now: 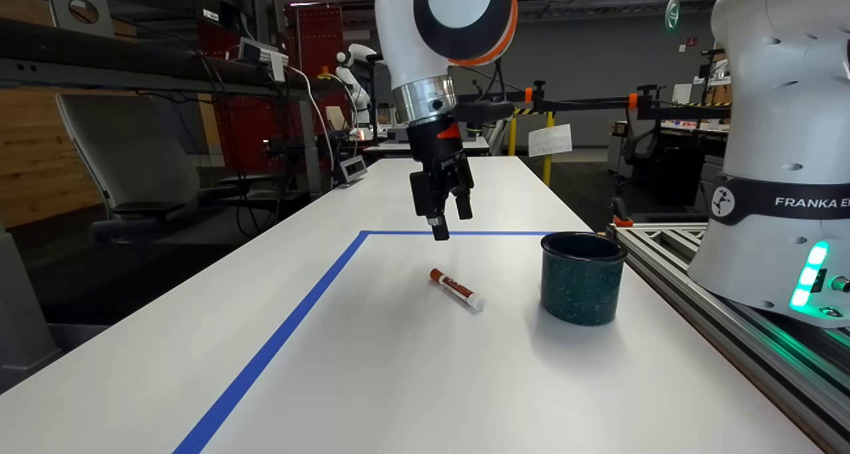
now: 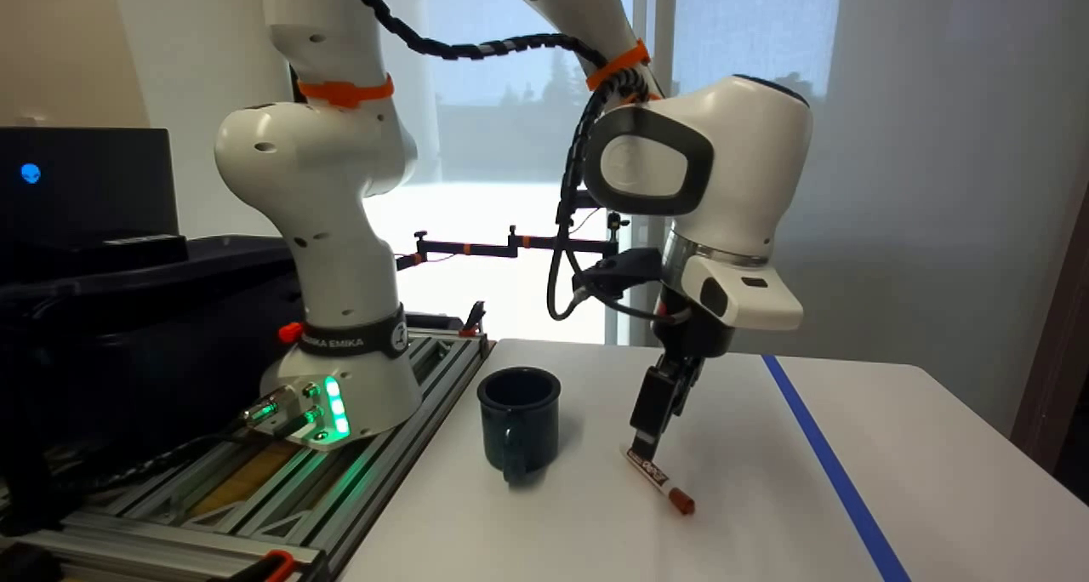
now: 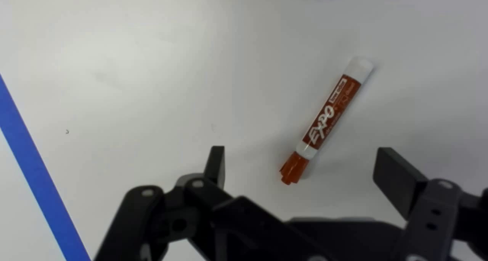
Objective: Put the red marker on the table.
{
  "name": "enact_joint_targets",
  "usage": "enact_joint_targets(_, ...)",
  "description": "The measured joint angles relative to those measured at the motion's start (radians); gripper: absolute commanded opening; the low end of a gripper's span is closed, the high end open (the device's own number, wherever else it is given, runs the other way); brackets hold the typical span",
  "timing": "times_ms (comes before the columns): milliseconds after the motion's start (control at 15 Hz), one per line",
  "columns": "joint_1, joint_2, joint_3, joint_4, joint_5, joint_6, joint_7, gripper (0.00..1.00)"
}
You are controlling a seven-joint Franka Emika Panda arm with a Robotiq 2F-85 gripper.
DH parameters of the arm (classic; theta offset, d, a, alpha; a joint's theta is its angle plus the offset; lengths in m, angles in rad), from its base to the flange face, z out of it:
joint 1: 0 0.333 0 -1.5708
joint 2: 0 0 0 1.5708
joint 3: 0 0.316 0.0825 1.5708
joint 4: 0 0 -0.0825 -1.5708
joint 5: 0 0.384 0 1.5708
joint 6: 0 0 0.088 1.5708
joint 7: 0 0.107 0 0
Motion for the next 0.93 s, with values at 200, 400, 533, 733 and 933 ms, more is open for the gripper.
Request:
enact_joint_targets(200, 0.0, -0.081, 0.017, -0.053, -0.008, 0.005, -0.121, 1.0)
enact_joint_targets(400, 0.0, -0.168, 0.022, -0.107, 0.017, 0.037, -0.246, 1.0)
enact_joint_targets(533, -0.001, -0.222, 0.016, -0.145, 0.041, 0.077, -0.294, 1.0)
enact_joint_targets(733, -0.003, -0.229, 0.016, -0.151, 0.043, 0.081, -0.298, 1.0)
enact_joint_targets(933, -0.003, -0.219, 0.017, -0.15, 0.043, 0.081, -0.298, 1.0)
